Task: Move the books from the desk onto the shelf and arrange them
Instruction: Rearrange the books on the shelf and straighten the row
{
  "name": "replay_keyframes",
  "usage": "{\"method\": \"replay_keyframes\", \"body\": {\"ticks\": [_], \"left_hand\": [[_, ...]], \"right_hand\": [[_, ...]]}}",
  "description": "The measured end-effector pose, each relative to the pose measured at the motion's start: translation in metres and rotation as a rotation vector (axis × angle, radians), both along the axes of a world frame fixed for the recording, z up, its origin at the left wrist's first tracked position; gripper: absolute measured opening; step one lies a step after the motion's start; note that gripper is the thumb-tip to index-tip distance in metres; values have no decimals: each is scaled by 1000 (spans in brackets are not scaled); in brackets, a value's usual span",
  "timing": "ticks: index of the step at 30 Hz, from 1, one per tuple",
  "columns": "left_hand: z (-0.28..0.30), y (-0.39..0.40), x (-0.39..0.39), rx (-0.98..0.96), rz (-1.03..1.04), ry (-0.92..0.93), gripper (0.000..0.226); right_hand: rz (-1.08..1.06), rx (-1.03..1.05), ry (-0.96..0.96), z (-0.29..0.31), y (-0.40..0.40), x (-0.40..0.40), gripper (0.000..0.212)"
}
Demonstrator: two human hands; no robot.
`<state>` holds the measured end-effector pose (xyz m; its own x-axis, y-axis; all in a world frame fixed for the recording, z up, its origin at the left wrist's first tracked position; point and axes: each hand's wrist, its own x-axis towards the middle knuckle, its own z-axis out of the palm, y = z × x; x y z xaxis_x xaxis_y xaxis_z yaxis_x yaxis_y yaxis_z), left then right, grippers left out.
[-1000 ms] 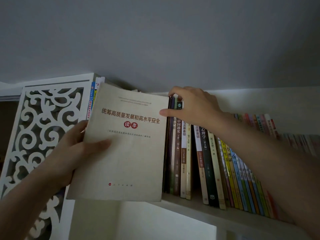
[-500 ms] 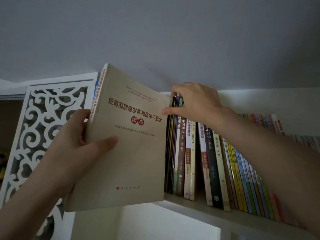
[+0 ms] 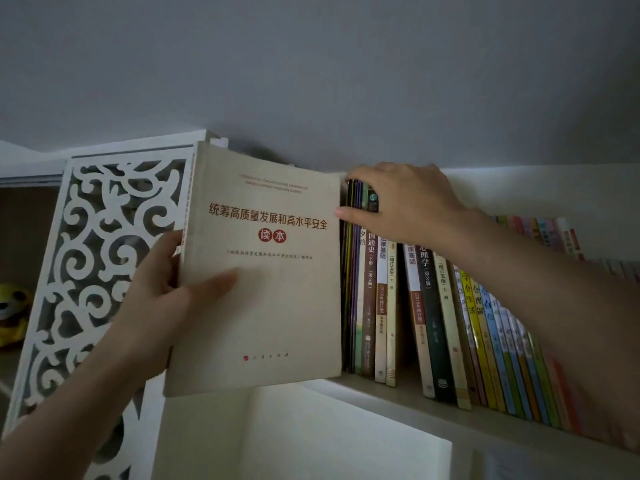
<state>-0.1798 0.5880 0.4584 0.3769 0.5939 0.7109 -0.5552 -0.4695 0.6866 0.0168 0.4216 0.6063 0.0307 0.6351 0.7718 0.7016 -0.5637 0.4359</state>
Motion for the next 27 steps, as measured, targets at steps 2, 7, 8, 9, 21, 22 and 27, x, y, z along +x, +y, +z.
{"method": "replay_keyframes", "body": {"ticks": [2, 7, 8, 9, 21, 22, 27], "left_hand": [[-3, 3, 2, -18, -29, -14, 49], [-5, 5, 1, -57, -115, -42, 44], [-4, 4, 0, -65, -141, -49, 44], [-2, 3, 0, -73, -174, -56, 43], [33, -56, 69, -94, -533, -74, 63], [30, -61, 74, -98, -536, -75, 61], [19, -88, 93, -106, -590, -67, 55]], "right_hand": [[-35, -15, 17, -3, -3, 0, 69], [43, 39, 5, -9, -20, -2, 70], [81, 72, 33, -12, -27, -1, 69], [129, 107, 80, -14, -35, 2, 66], [503, 236, 715, -47, -109, -27, 44], [479, 265, 684, -49, -113, -22, 39], [368, 289, 752, -57, -141, -10, 40]]}}
